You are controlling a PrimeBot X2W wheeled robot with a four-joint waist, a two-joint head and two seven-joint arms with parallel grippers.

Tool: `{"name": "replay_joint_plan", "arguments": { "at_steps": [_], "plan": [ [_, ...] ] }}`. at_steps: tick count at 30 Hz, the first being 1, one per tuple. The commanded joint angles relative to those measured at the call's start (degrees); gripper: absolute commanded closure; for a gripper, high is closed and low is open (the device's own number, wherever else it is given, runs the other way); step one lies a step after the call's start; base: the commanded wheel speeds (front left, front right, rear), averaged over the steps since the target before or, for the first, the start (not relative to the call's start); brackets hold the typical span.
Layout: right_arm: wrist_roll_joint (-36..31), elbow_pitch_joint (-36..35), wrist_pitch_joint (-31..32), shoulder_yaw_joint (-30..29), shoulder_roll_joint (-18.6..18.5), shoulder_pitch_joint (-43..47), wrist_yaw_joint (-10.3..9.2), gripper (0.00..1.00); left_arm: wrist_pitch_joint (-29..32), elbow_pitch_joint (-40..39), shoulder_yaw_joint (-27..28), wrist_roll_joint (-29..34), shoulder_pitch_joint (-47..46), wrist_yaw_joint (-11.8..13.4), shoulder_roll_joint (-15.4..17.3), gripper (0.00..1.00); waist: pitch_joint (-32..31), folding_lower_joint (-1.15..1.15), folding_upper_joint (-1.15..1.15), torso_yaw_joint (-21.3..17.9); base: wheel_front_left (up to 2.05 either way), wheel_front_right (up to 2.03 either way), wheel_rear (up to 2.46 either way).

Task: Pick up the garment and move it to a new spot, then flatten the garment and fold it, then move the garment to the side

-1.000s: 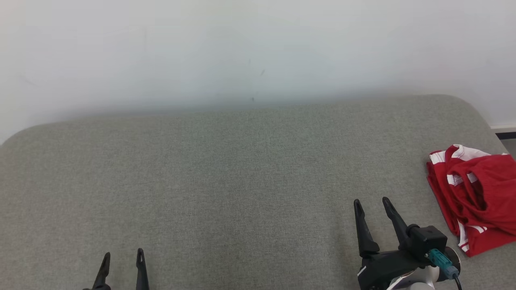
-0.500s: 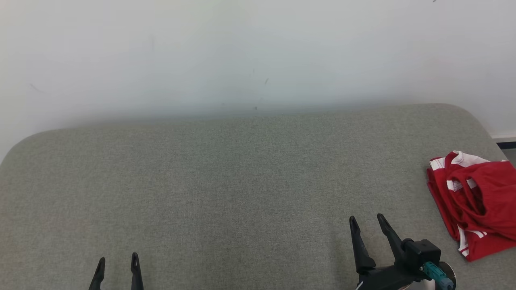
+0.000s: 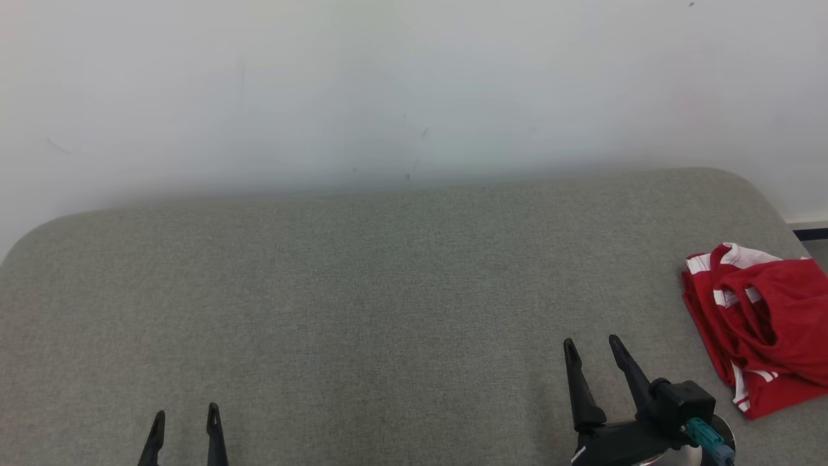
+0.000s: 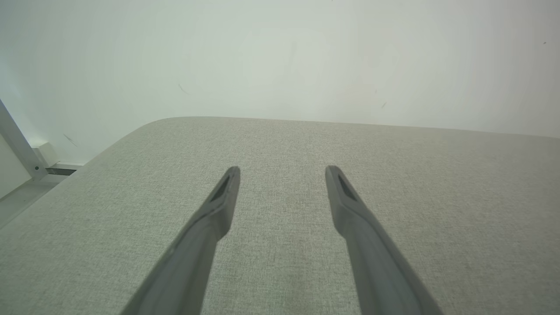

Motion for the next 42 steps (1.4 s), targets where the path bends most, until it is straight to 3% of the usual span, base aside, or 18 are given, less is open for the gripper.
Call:
{"name": "replay_joint_plan", "arguments": {
  "at_steps": [1, 4, 5, 10, 25, 42],
  "plan": [
    [0.27, -0.21, -0.03, 0.02, 0.14, 0.47, -0.01, 0.00, -0.16, -0.36, 0.10, -0.06, 0.79, 0.13, 0.00, 0.00, 0.05, 0.00, 0.00, 0.03, 0.00, 0.00, 0.00],
    [0.30, -0.25, -0.03, -0.23, 0.15, 0.34, -0.01, 0.00, -0.16, -0.32, 0.17, -2.37, 0.72, -0.79, 0.00, 0.00, 0.25, 0.00, 0.00, 0.17, 0.00, 0.00, 0.00],
    [0.06, 0.08, 0.00, -0.21, 0.00, 0.00, 0.00, 1.00, 0.01, -0.11, 0.02, -2.45, 0.00, -0.89, 0.01, 1.00, 0.23, 0.00, 0.00, 0.15, 0.00, 0.00, 0.00],
    [0.74, 2.36, 0.49, -0.38, 0.03, 1.64, 0.01, 1.00, 0.61, 2.50, 0.12, -3.21, 0.29, -1.09, -0.33, 1.00, 0.25, 0.01, 0.00, 0.16, 0.00, 0.00, 0.00],
    [17.17, 0.06, 4.69, -2.13, 0.05, 1.40, 0.01, 1.00, 4.80, 1.81, 0.59, -19.56, -1.60, -1.89, -0.24, 1.00, 0.61, 0.01, 0.00, 0.37, 0.00, 0.00, 0.00],
    [31.75, -1.98, 8.39, -3.65, 0.06, 1.19, 0.02, 1.00, 8.44, 1.04, 0.94, -34.09, -3.23, -2.59, -0.15, 1.00, 0.99, 0.01, 0.00, 0.59, 0.00, 0.00, 0.00]
  ]
}}
